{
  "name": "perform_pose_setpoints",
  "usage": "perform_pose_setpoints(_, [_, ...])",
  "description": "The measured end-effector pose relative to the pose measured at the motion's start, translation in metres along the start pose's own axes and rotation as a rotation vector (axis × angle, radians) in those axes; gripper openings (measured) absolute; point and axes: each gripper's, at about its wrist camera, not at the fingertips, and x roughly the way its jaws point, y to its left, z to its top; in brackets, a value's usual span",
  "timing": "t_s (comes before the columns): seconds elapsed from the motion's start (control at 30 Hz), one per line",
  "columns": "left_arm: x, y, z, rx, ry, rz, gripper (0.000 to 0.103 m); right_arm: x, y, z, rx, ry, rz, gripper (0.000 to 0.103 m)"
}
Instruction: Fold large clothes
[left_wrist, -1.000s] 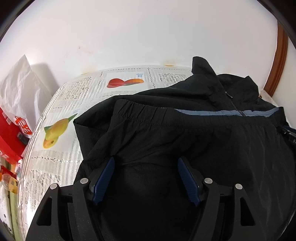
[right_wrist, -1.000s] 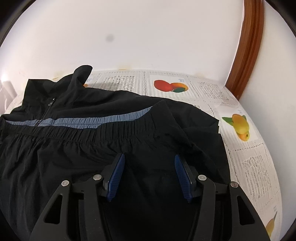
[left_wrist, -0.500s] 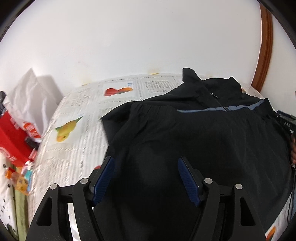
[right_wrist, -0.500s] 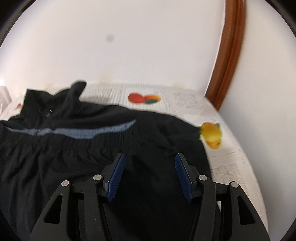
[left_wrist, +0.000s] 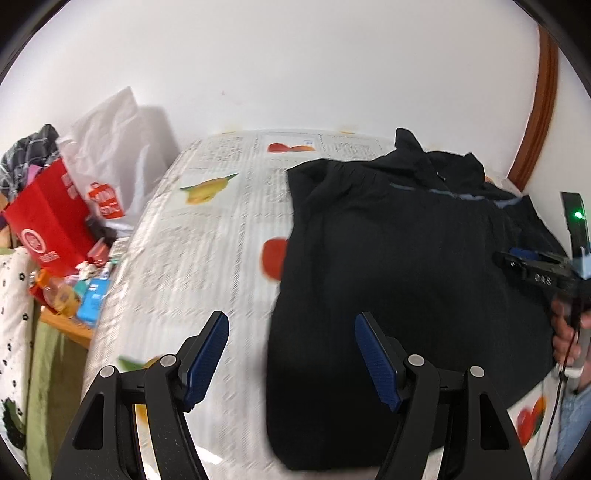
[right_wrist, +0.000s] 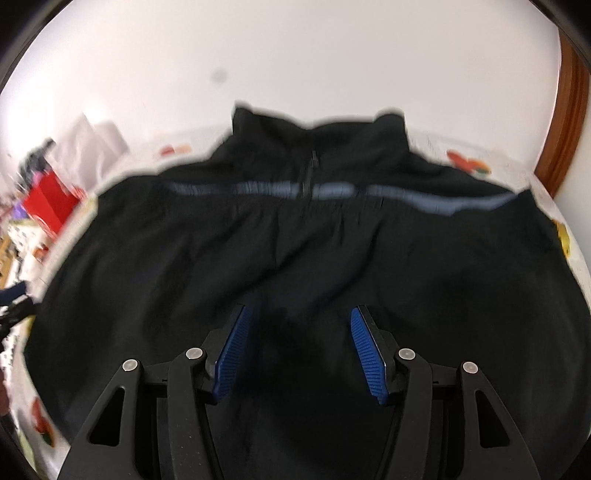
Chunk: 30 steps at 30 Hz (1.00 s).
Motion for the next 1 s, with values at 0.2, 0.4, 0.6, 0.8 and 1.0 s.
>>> perform_pose_setpoints(0.2, [-0.013,0.024,-0.028,-0.062,0.001,-0.001,0.071,-0.027,0.005,-0.035,-0.009,-0.004,-0.076,0.057])
perform_pose_setpoints(0.4, [-0.019,0.031,-0.053,-0.092,0.017,-0.022,0.071,-0.071,0.003,-0.088,-0.003,-0.036,-0.059,0.057])
perform_pose_setpoints(0.6, [-0.025,0.027,-0.07,-0.096,0.022,-0.033,0.071,-0.107,0.0,-0.133,0.037,-0.076,-0.008,0.057])
perform_pose_setpoints(0.8, [-0.036,0.026,-0.082,-0.079,0.021,-0.023,0.071,-0.108,0.009,-0.16,-0.017,-0.031,-0.058,0.057])
perform_pose_setpoints(1.0, [-0.041,0.047,-0.095,-0.112,0.047,-0.003,0.071,-0.123,0.053,-0.147,-0.154,-0.109,-0.042,0.057])
